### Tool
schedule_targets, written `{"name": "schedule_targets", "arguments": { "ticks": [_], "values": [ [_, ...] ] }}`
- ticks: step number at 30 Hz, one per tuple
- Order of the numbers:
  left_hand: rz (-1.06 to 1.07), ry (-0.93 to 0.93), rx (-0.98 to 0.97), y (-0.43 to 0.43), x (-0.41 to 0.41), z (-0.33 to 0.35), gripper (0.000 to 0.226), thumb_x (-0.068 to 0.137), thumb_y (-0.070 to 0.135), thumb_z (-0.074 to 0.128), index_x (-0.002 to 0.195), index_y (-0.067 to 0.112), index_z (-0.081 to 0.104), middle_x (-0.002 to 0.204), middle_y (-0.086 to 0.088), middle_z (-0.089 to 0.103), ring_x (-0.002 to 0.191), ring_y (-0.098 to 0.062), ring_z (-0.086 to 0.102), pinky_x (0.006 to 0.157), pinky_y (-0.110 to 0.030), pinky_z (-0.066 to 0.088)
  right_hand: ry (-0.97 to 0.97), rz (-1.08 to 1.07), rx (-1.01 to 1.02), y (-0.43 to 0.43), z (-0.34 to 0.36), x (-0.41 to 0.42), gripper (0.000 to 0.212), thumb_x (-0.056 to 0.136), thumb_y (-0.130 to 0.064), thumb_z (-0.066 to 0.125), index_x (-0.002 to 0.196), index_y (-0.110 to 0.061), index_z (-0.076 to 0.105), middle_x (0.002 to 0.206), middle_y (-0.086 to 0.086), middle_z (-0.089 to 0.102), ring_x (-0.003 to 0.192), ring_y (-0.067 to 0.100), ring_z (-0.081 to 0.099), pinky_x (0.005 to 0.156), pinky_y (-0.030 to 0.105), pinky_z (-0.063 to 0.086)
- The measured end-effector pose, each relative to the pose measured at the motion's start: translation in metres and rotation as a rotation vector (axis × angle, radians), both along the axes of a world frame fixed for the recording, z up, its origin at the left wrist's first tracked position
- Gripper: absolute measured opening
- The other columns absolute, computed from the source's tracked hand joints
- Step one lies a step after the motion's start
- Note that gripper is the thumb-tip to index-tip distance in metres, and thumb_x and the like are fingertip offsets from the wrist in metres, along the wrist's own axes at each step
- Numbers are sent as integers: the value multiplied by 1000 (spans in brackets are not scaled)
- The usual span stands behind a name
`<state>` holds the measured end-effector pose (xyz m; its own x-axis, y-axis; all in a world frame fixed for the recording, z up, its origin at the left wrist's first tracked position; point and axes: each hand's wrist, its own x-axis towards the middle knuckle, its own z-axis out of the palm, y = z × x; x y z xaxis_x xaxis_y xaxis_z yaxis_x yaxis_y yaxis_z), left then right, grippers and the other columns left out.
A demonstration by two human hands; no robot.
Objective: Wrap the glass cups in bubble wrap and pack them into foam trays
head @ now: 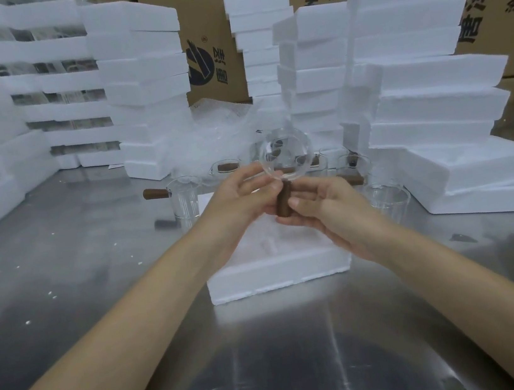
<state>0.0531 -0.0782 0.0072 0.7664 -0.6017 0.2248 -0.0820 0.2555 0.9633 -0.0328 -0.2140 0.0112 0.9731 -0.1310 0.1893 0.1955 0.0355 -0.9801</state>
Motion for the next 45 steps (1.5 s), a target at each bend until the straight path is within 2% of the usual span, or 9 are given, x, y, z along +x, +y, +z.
{"name": "schedule_targets", "arguments": {
  "ticks": [10,15,17,21,24,29,34,40,45],
  "values": [
    [133,-104,108,0,-5,-1,24,86,12,71,107,17,60,108,1,67,85,-7,67,75,-24,52,46,55,-94,1,4,-3,23,95,-2,54,116,4,63,110,24,66,100,27,65,93,33,54],
    [85,-310,252,12,2,18,21,88,4,61,97,21,70,97,8,70,95,-5,65,85,-17,50,32,-23,-37,1,2,-2,18,92,-2,59,109,-2,64,92,12,70,84,19,69,75,24,55],
    [237,-402,340,14,21,27,26,88,2,55,93,21,71,95,8,71,96,-7,65,84,-16,50,50,-37,1,1,1,-1,13,91,-2,59,104,-4,63,88,11,72,80,17,70,71,22,55],
    [723,-751,747,5,86,37,28,88,8,55,113,14,67,121,-6,62,116,-22,52,95,-33,43,79,-54,6,4,0,2,9,91,-1,60,98,-6,63,83,7,74,77,15,72,69,21,57],
    [752,-870,993,-15,132,41,35,92,14,52,126,6,58,125,-15,60,121,-32,45,96,-39,39,95,-61,-41,4,1,2,9,89,-2,62,91,-10,65,86,10,74,79,17,72,70,22,57],
    [607,-879,1129,-51,177,43,51,101,33,42,145,8,36,143,-16,47,133,-34,38,106,-41,32,82,-43,-73,5,1,3,11,89,-1,62,90,-11,65,92,17,73,78,16,70,72,22,58],
    [780,-918,889,-64,186,26,25,99,14,46,111,12,68,114,-8,69,104,-28,60,93,-34,39,90,-23,-103,3,-1,5,10,89,-2,62,98,-5,64,96,19,72,79,14,70,73,21,57],
    [939,-656,359,-48,167,37,15,85,31,72,82,17,67,95,8,65,97,-19,60,95,-42,44,95,-62,-99,4,-2,7,37,88,-4,65,119,-20,53,91,13,73,79,13,71,70,20,55],
    [877,-791,336,-27,142,43,15,85,31,71,84,17,69,110,1,64,109,-18,54,101,-40,36,62,-104,-62,7,3,4,40,88,-5,66,103,-37,47,93,15,73,84,20,72,72,25,57]
  ]
}}
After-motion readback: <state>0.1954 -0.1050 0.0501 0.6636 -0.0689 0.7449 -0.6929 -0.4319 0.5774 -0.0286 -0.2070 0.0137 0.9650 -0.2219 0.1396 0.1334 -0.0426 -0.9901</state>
